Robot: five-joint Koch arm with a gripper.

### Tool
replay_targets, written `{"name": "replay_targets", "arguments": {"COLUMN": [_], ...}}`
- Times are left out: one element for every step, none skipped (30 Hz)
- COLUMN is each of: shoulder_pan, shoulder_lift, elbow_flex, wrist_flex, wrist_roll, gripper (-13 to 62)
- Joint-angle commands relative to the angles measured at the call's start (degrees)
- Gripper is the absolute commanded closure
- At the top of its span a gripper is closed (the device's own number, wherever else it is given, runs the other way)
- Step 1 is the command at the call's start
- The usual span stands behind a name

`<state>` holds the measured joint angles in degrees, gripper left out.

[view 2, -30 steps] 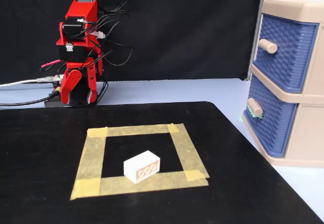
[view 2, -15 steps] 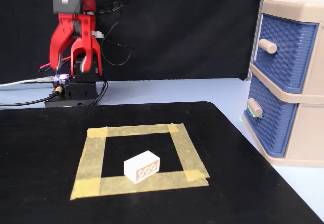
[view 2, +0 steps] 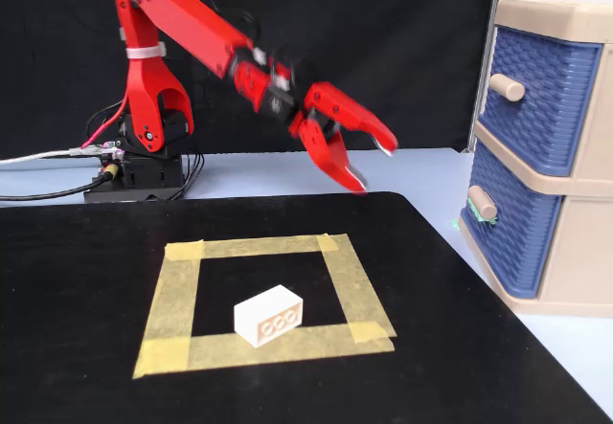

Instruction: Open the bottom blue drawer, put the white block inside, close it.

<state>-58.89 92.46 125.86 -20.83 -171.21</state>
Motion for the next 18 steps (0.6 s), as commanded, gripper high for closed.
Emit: {"name": "replay_targets", "arguments": {"shoulder_pan": [-0.44,-0.44,-0.44,-0.35,-0.35,-0.26,-0.26,-0.18,-0.18,-0.18,-0.18,-0.18,-0.18,-0.18,-0.09,-0.09,-0.09,-0.09], "shoulder_lift": [-7.47,-11.60,-15.03,-18.63,-21.45,-23.55,-25.93,-27.77,-29.27,-31.11,-32.61,-34.19,-35.51,-36.83,-38.23,-39.46,-41.13,-42.19], "elbow_flex": [-1.14,-1.58,-2.90,-5.19,-7.56,-9.76,-12.57,-14.94,-16.79,-18.90,-20.92,-23.03,-24.70,-26.46,-28.04,-29.62,-31.55,-32.96], "wrist_flex": [-26.19,-30.67,-33.75,-36.04,-36.83,-36.83,-36.91,-36.83,-36.83,-36.83,-36.83,-36.83,-36.83,-36.83,-36.83,-36.83,-36.74,-36.74], "wrist_roll": [-0.53,-0.62,-0.62,-0.53,-0.53,-0.44,-0.44,-0.44,-0.35,-0.26,-0.18,-0.09,0.00,0.00,0.00,0.09,0.09,0.09], "gripper": [16.0,16.0,16.0,16.0,16.0,16.0,16.0,16.0,16.0,16.0,16.0,16.0,16.0,16.0,16.0,16.0,16.0,16.0]}}
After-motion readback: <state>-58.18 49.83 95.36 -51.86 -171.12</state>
